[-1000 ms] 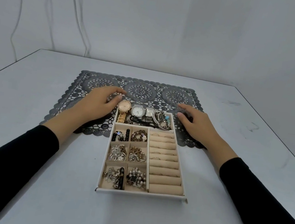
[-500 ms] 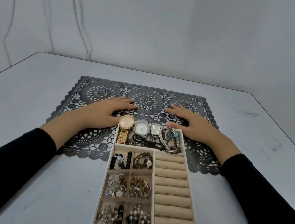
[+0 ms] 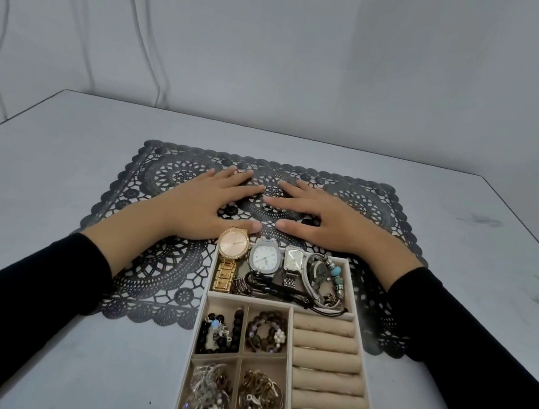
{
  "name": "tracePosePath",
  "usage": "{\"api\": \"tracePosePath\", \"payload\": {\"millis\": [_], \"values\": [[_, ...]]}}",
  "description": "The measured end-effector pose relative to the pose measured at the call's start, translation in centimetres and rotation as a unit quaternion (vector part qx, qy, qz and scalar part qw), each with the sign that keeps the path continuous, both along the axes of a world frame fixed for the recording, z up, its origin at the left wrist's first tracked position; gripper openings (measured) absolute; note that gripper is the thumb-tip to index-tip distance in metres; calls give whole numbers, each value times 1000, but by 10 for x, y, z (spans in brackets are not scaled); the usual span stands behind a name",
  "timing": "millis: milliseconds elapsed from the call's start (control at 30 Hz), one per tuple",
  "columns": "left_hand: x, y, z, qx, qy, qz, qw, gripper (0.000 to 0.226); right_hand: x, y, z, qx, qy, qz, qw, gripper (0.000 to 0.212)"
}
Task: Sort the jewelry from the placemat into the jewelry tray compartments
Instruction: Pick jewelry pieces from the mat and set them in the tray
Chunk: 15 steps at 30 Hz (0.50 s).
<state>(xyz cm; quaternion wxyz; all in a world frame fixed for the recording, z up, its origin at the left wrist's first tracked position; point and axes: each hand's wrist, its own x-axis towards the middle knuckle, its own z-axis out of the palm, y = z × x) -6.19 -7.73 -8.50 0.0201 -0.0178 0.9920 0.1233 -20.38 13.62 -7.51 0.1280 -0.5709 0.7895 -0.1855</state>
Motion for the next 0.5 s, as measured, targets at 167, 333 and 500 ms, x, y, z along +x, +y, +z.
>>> {"api": "tracePosePath", "payload": {"millis": [167,333,500], "values": [[1,-4,2,-11,-1,13,1000,84,1,-1,-5,-2,37,17,999,42],[2,-6,0,-23,1,15,1000,77,0,2,-9,-66,18,-8,998,36],[4,-10,1,9,16,21,1000,73,-5,4,-11,-146,0,-28,989,27]]}}
